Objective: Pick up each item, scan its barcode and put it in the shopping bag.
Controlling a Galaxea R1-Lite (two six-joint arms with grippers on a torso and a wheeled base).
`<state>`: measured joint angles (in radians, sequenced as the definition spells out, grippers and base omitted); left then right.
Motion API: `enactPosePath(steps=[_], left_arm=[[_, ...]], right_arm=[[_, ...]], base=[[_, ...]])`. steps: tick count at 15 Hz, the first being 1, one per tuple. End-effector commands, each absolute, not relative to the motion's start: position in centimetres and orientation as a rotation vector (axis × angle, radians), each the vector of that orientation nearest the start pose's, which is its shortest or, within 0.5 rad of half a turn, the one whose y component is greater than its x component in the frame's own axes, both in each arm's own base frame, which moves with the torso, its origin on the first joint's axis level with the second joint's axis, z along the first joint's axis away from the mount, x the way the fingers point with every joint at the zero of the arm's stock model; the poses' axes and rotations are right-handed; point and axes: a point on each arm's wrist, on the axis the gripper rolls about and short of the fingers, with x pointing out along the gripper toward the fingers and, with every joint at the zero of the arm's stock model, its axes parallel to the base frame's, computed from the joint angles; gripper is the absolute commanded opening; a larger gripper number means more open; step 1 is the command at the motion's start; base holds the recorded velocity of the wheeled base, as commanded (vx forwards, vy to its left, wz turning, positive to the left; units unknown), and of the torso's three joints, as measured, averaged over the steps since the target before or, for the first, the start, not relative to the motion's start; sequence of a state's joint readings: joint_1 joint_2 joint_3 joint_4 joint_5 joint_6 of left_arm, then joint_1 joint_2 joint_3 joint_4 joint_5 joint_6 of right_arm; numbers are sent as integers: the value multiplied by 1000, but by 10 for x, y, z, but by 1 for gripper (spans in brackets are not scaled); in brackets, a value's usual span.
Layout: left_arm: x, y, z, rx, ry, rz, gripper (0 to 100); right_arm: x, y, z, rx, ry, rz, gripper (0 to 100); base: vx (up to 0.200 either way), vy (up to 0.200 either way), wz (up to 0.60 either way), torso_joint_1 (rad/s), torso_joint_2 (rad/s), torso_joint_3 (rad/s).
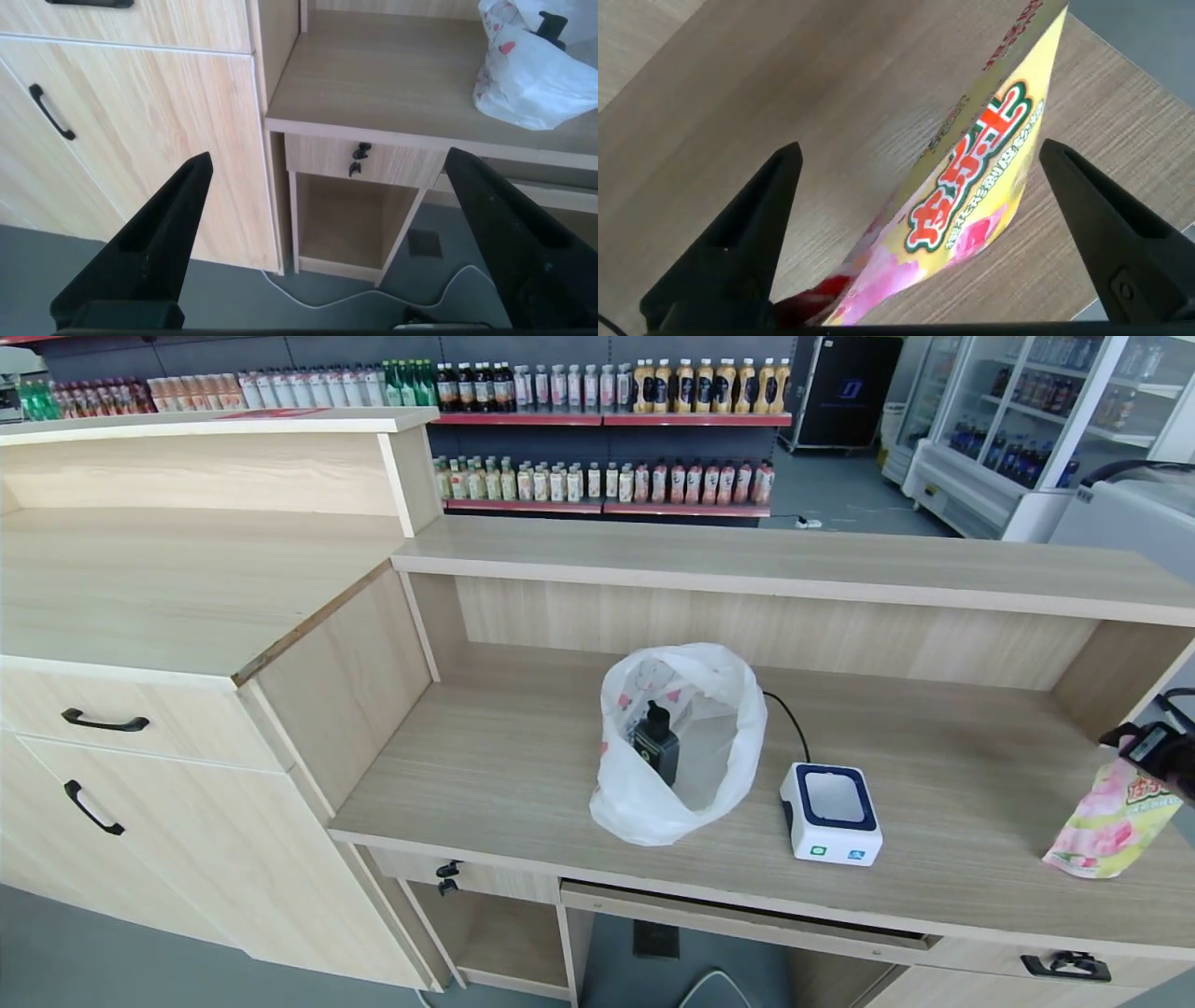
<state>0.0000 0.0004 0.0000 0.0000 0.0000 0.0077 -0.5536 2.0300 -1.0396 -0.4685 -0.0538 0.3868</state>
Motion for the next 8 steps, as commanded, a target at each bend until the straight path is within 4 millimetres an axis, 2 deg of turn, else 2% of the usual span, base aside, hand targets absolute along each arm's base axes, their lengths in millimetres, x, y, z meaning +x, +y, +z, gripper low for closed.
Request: enactPosePath(steps=[1,6,7,8], left_arm=[[-23,0,75,8,0,0,100],[-23,0,75,8,0,0,100],[-23,0,75,8,0,0,100],[-23,0,75,8,0,0,100]], right_arm=[[337,-202,93,504,435,-668,100],[348,-199,70,507,495,-656,100],[347,-198,67,489,512,-653,0],[347,-199,66,447,528,-643,0]], base=[[0,0,0,0,0,0],[0,0,0,0,0,0],[0,0,0,0,0,0],[0,0,0,0,0,0]])
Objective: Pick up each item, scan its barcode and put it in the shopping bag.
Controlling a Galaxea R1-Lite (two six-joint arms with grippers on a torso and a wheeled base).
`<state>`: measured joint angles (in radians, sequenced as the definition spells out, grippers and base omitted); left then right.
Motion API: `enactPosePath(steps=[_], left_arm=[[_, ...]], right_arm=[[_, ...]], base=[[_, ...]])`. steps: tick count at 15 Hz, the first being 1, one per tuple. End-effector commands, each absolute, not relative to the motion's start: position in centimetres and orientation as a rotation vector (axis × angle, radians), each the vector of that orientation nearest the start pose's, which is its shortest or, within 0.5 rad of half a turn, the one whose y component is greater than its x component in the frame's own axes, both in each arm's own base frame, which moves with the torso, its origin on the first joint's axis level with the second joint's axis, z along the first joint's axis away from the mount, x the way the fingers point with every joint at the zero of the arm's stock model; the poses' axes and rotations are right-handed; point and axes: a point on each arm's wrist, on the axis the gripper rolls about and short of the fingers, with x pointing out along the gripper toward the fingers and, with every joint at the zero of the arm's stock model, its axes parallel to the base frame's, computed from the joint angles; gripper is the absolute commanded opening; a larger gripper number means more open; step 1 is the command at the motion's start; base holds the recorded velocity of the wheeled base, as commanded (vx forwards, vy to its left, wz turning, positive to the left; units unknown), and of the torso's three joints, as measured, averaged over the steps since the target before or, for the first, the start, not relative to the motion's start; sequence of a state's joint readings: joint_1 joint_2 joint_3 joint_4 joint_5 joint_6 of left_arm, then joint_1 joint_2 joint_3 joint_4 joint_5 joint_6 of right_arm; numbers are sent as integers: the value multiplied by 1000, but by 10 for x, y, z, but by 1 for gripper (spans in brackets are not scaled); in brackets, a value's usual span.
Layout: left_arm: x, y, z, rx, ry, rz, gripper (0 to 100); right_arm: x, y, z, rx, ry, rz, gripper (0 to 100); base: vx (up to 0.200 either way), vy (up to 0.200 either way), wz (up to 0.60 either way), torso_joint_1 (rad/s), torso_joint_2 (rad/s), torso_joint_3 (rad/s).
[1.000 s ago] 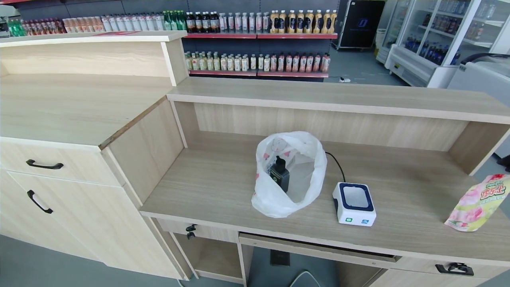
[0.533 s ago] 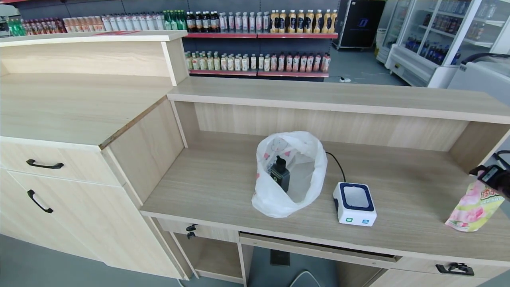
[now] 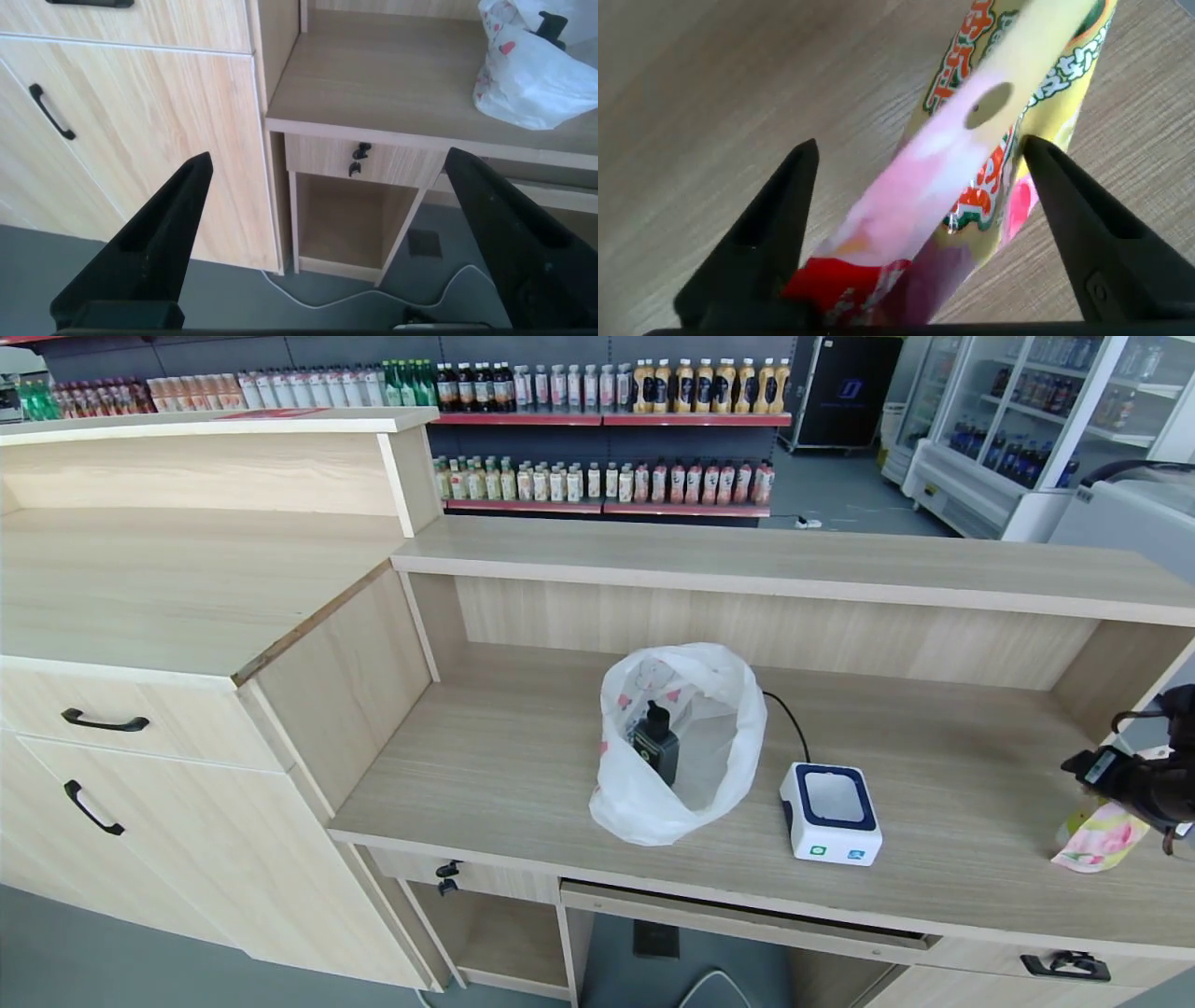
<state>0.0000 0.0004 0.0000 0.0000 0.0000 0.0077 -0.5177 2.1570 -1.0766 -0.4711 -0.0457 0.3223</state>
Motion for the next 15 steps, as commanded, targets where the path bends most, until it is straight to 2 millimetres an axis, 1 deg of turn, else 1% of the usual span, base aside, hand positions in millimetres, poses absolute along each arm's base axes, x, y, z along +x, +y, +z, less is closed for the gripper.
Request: enactPosePath(steps=[1,4,5,7,9,10,12,13,14,15], left_arm=[[-23,0,75,8,0,0,100],[-23,0,75,8,0,0,100],[-23,0,75,8,0,0,100],[-23,0,75,8,0,0,100],[-23,0,75,8,0,0,100],[-23,0,75,8,0,0,100],[-23,0,75,8,0,0,100],[-23,0,75,8,0,0,100],[-23,0,75,8,0,0,100],[-23,0,75,8,0,0,100]], right_arm=[[346,-200,64,394,546,-634,0],[348,-201,69,301,527,-608,0],[346,-200,68,277,541,-603,0],[341,-197,61,214,590,-604,0],[335,-194,63,164,589,-594,0],[333,-193,72,145,548,-592,0],[327,-186,97,81,489,-567,0],[321,-176,119,58,444,-512,0],[313,-167,135,51,406,-455,0],[305,-160,147,30,380,-417,0]], base=[[0,0,0,0,0,0],[0,0,0,0,0,0],[0,0,0,0,0,0],[0,0,0,0,0,0],[0,0,0,0,0,0],[0,0,0,0,0,0],[0,0,0,0,0,0],[0,0,0,0,0,0],[0,0,0,0,0,0],[0,0,0,0,0,0]])
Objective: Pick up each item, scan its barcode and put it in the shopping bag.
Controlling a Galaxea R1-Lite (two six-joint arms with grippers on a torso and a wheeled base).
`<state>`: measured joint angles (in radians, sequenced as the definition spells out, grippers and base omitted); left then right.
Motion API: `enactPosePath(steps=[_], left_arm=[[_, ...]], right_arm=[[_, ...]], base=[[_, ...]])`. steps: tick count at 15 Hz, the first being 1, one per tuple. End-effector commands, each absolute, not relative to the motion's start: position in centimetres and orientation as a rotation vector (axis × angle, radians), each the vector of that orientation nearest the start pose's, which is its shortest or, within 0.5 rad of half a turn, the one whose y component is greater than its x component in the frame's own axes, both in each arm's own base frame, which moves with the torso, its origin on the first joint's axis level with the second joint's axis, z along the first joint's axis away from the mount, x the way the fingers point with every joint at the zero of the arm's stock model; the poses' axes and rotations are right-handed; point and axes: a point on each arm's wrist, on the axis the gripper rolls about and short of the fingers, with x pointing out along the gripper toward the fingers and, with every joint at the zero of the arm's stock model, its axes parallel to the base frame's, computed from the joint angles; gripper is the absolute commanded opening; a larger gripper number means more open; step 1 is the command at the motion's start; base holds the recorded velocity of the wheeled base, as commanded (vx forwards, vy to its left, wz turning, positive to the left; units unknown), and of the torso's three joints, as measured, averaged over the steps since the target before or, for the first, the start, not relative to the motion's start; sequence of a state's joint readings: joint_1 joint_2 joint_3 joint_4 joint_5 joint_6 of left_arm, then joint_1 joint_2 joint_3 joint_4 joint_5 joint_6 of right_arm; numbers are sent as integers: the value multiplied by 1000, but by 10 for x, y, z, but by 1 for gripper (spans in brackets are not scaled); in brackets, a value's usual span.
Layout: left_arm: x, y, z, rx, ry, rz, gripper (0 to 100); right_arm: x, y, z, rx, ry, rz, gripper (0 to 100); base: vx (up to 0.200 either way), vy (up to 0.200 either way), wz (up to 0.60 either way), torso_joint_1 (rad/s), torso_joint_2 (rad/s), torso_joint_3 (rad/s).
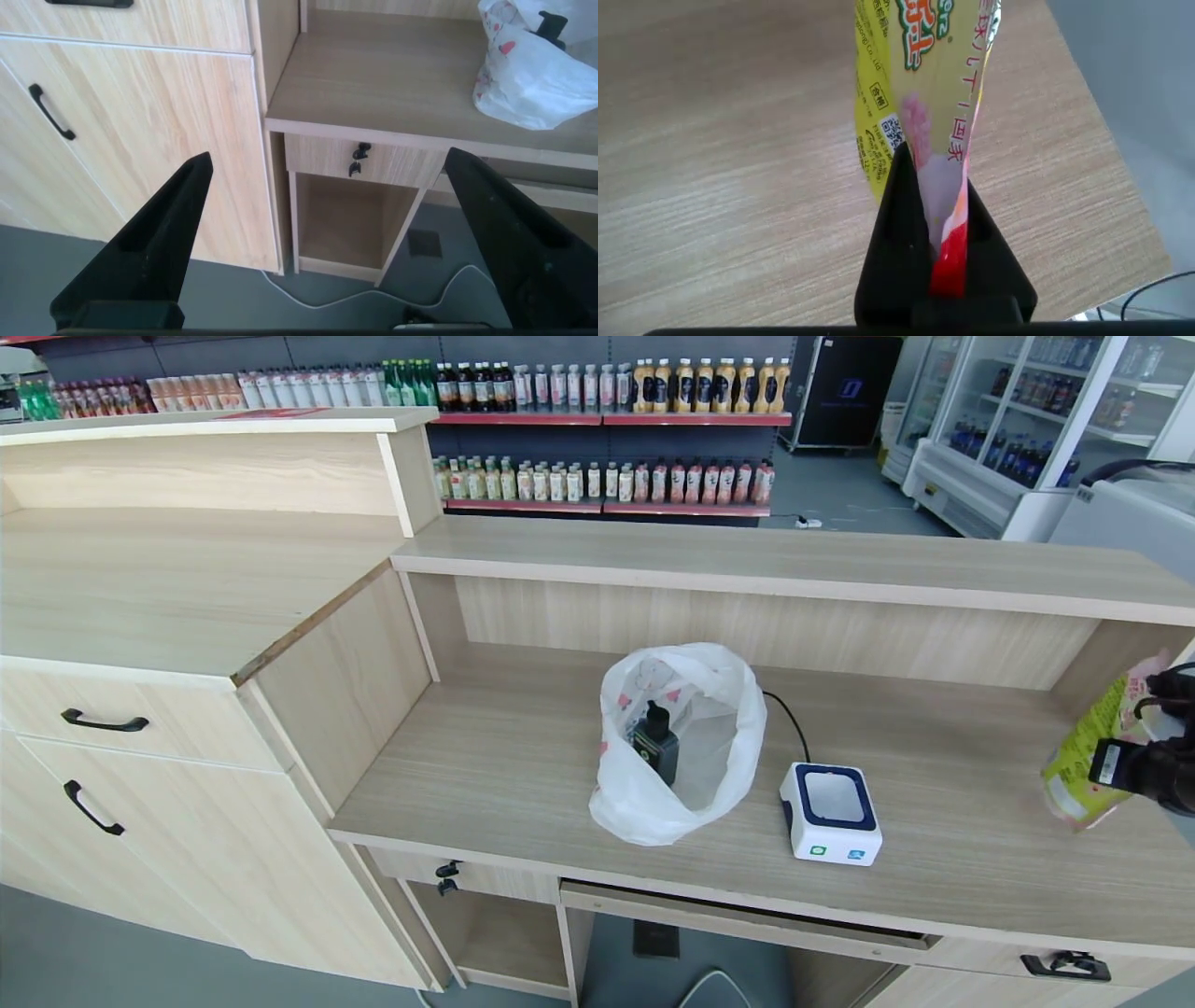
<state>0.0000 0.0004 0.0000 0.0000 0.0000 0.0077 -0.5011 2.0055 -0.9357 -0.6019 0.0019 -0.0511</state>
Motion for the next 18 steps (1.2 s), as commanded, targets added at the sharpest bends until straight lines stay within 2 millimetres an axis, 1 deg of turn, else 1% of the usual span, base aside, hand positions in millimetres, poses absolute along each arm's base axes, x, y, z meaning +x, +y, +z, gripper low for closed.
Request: enactPosePath(steps=[1,2,3,4,5,7,8,9,10,12,14,15,16,18], left_arm=[[-23,0,75,8,0,0,100],[-23,0,75,8,0,0,100],[-23,0,75,8,0,0,100],[-23,0,75,8,0,0,100],[-23,0,75,8,0,0,100],[-23,0,75,8,0,0,100],[-23,0,75,8,0,0,100],[-23,0,75,8,0,0,100],[-23,0,75,8,0,0,100],[-23,0,75,8,0,0,100],[-23,0,75,8,0,2,100],[-23,0,75,8,0,0,100],[-23,0,75,8,0,0,100],[-23,0,75,8,0,0,100]], right_arm=[[283,-141,173,-35,326,-336,0],[274,-133,182,-52,310,-297,0],[255,-114,201,-87,258,-191,0],[233,-93,219,-110,181,-22,0],[220,-80,229,-115,125,139,0],[204,-67,241,-112,44,447,0],[198,-62,244,-84,22,596,0],[195,-60,248,-66,11,657,0],[190,-53,254,-23,7,703,0],[178,-35,269,34,-18,774,0],[153,-9,293,128,-70,905,0],[142,2,301,166,-87,979,0],[133,10,305,180,-100,1042,0],[129,21,306,158,-120,1117,0]], base=[[0,0,0,0,0,0],[0,0,0,0,0,0],[0,0,0,0,0,0],[0,0,0,0,0,0],[0,0,0,0,0,0],[0,0,0,0,0,0],[0,0,0,0,0,0],[0,0,0,0,0,0],[0,0,0,0,0,0],[0,0,0,0,0,0],[0,0,0,0,0,0],[0,0,0,0,0,0],[0,0,0,0,0,0],[0,0,0,0,0,0]])
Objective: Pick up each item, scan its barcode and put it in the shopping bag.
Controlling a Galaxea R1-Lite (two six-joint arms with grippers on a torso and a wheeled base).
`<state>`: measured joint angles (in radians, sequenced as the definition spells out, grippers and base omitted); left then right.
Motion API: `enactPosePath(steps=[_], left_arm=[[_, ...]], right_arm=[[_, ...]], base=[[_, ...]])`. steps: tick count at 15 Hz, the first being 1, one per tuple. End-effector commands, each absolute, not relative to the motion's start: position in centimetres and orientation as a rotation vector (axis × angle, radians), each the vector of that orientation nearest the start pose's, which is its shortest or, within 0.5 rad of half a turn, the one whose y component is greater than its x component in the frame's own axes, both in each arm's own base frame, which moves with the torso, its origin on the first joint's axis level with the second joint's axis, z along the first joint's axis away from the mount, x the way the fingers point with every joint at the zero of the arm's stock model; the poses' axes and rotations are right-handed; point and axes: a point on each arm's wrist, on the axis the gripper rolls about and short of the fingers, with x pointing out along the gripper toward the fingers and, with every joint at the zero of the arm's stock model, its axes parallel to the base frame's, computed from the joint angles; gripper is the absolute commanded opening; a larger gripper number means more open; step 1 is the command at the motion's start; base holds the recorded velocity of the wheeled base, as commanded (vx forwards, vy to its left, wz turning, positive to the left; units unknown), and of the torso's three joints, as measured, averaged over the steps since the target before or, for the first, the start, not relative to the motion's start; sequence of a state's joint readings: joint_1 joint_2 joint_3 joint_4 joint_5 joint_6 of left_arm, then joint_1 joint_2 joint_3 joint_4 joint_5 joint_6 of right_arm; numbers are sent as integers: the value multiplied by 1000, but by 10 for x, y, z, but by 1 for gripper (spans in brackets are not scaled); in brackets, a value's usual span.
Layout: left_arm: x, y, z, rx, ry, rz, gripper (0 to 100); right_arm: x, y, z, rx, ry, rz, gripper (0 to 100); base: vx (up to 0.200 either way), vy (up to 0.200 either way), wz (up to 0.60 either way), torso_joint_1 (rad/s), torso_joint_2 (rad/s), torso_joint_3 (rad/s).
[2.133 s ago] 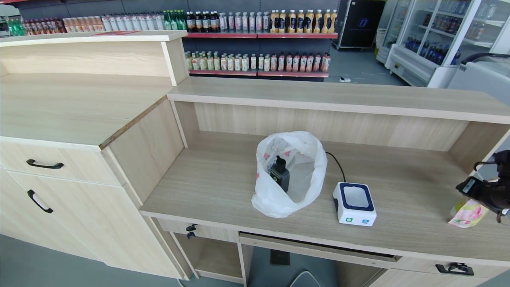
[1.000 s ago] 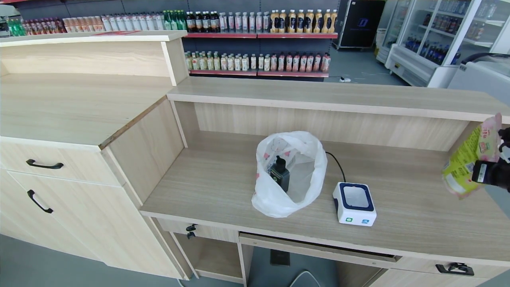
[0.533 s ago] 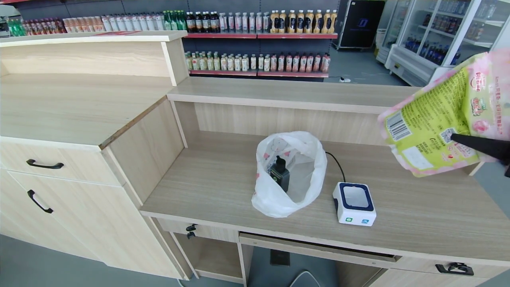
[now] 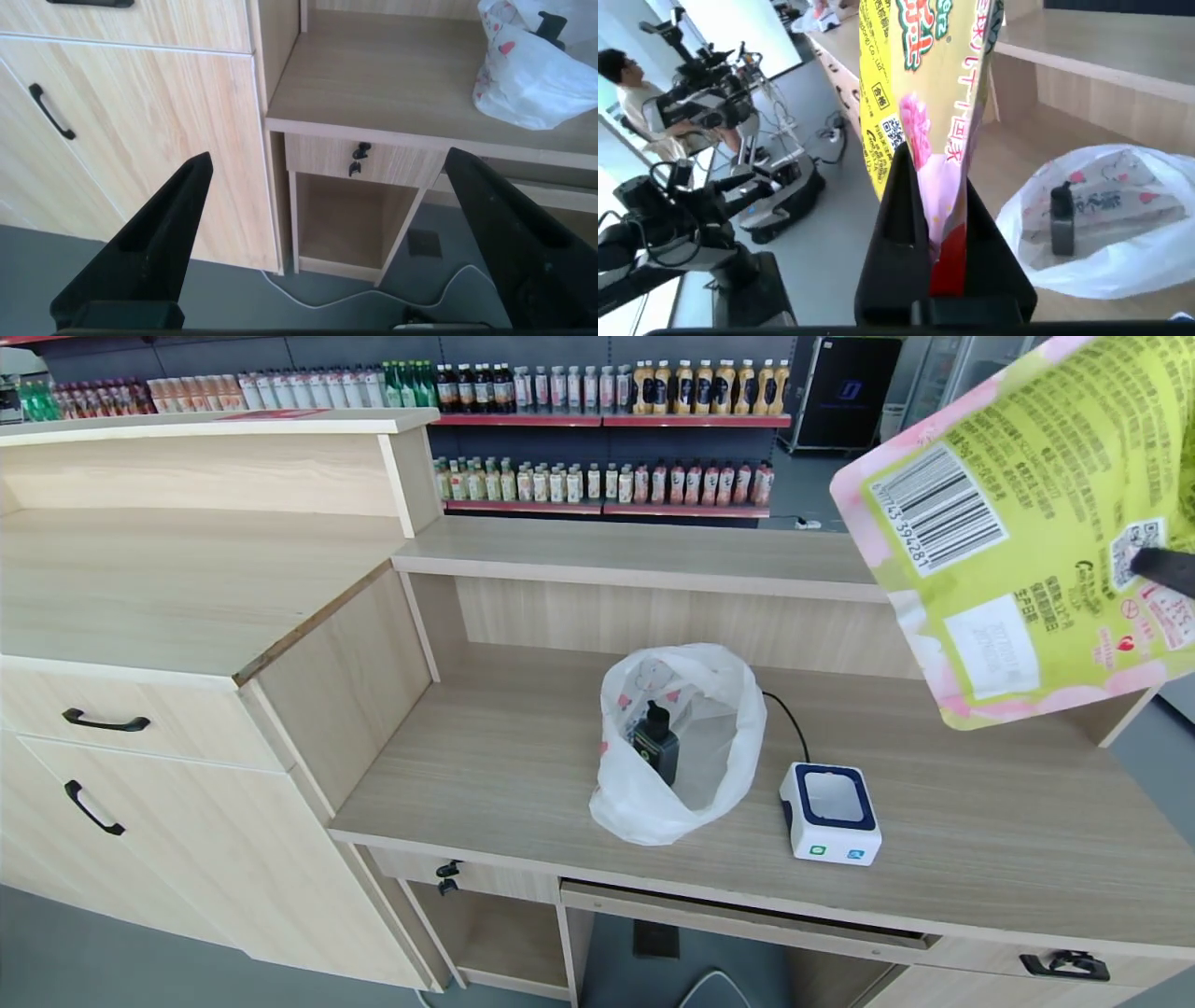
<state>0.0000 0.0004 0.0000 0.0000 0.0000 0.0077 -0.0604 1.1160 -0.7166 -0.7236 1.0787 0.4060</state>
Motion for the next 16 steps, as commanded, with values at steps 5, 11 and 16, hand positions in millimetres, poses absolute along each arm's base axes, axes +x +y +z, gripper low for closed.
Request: enactPosePath(steps=[5,11,16], left_arm=[[-23,0,75,8,0,0,100],[-23,0,75,8,0,0,100],[-23,0,75,8,0,0,100]], right_arm=[[129,27,310,99,-177,1158,0],[108,29,312,78,-214,1196,0],[79,28,295,15,-255,1202,0]], base=[[0,0,0,0,0,0],[0,0,0,0,0,0],[0,0,0,0,0,0]])
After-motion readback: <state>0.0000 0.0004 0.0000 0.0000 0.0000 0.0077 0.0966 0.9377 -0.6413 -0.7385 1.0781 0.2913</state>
